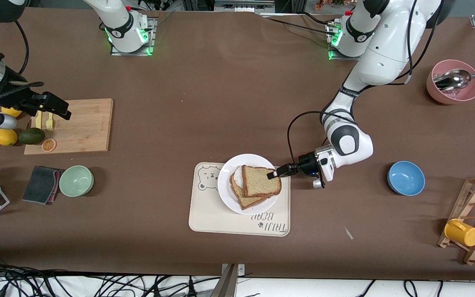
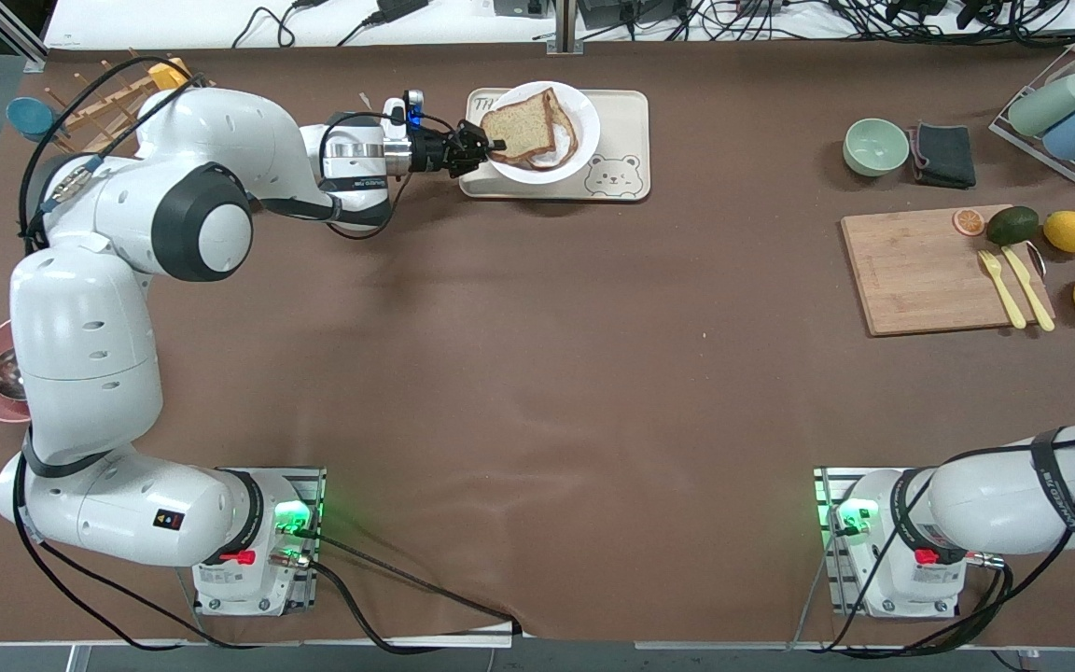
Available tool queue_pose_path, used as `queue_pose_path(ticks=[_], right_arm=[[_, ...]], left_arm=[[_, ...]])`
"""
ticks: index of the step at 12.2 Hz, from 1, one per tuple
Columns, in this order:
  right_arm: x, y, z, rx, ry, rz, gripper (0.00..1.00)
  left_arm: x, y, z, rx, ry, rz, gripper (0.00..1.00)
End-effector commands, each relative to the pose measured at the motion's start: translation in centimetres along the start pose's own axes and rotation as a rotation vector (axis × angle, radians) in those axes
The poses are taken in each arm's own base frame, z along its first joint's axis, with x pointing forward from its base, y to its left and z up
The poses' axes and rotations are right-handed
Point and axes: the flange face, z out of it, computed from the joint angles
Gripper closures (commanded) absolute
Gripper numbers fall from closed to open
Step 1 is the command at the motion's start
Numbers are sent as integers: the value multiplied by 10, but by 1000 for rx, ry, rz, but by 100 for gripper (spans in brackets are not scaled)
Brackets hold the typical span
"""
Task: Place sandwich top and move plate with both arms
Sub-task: 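Slide the plate with the left gripper onto the bear tray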
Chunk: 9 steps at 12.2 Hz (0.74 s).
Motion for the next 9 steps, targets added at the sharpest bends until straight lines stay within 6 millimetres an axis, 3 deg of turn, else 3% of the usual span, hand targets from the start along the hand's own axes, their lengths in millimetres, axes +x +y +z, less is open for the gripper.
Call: queue_pose_path(ticks=[1,6,9], right_arm=[[-2,-2,-3,19,9,-10,0],[0,-2,0,18,6,-12,0],[3,1,-4,23,30,-8,0]], left_arm=[[18,4,18,19,65,-37,79],[23,-3,23,26,73,-64,79],[18,-9,25,33,67,-54,55]])
